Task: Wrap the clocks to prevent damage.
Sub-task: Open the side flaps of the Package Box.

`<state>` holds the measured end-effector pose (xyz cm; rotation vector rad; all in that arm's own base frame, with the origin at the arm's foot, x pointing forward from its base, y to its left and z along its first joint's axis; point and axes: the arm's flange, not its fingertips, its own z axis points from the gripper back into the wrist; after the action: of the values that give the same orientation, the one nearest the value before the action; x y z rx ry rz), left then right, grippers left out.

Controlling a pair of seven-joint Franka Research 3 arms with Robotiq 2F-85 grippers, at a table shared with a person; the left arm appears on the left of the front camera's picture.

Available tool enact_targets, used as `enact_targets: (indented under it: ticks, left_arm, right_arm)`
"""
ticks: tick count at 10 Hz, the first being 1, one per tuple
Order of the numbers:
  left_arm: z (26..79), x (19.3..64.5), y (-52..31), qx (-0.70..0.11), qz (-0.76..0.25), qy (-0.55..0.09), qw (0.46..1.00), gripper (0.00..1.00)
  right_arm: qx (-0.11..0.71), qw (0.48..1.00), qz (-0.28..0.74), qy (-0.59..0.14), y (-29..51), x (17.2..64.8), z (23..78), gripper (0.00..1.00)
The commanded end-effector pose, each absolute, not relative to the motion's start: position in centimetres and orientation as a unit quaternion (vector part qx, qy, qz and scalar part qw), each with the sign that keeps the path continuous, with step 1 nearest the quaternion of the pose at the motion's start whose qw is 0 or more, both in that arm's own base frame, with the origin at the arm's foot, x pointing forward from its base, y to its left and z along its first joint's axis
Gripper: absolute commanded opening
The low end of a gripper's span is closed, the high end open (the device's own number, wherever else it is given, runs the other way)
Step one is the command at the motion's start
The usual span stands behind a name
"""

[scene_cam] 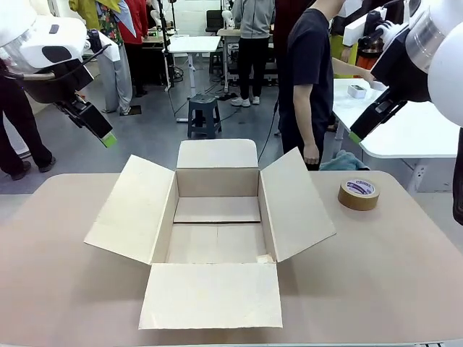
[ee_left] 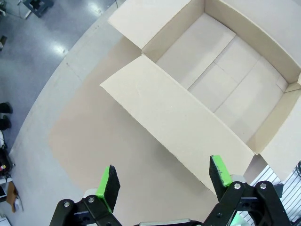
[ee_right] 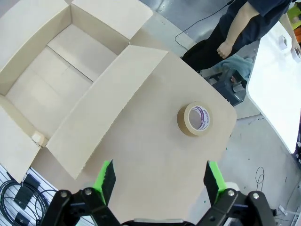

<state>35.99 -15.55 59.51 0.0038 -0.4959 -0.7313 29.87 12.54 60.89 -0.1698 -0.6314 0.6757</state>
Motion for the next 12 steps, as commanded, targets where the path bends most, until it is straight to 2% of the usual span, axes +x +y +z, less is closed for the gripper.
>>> enact_targets:
  ticks: [1, 2, 3, 4, 6, 7, 10, 12]
  left_arm:
    - [59.3, 36.0, -15.5, -0.002, -0.356, -0.243, 0.902, 1.0]
    - [59.5, 36.0, -15.5, 0.002, -0.354, -0.24, 0.904, 1.0]
    - [60.5, 36.3, -14.1, -0.122, -0.432, -0.205, 0.87, 1.0]
    - [61.7, 37.2, -11.4, -0.184, -0.466, -0.202, 0.842, 1.0]
    - [63.5, 37.6, -8.0, -0.2, -0.527, -0.261, 0.783, 1.0]
    - [64.1, 37.5, -6.6, -0.224, -0.536, -0.276, 0.766, 1.0]
    - [64.5, 36.0, -1.6, -0.211, -0.506, -0.325, 0.771, 1.0]
    - [64.6, 34.5, 1.6, -0.236, -0.469, -0.376, 0.764, 1.0]
  right_arm:
    - [-0.085, 0.889, 0.328, -0.308, 12.4, 29.9, 60.7, 1.0]
    - [-0.082, 0.892, 0.326, -0.304, 12.5, 29.9, 60.9, 1.0]
    - [0.11, 0.865, 0.411, -0.266, 11.4, 29.9, 61.0, 1.0]
    - [0.196, 0.837, 0.44, -0.259, 9.3, 30.3, 61.3, 1.0]
    - [0.299, 0.755, 0.526, -0.252, 5.4, 30.3, 61.2, 1.0]
    - [0.327, 0.722, 0.543, -0.277, 3.4, 30.3, 61.2, 1.0]
    - [0.327, 0.71, 0.511, -0.356, -2.0, 28.5, 60.8, 1.0]
    - [0.333, 0.7, 0.478, -0.412, -5.2, 27.3, 60.5, 1.0]
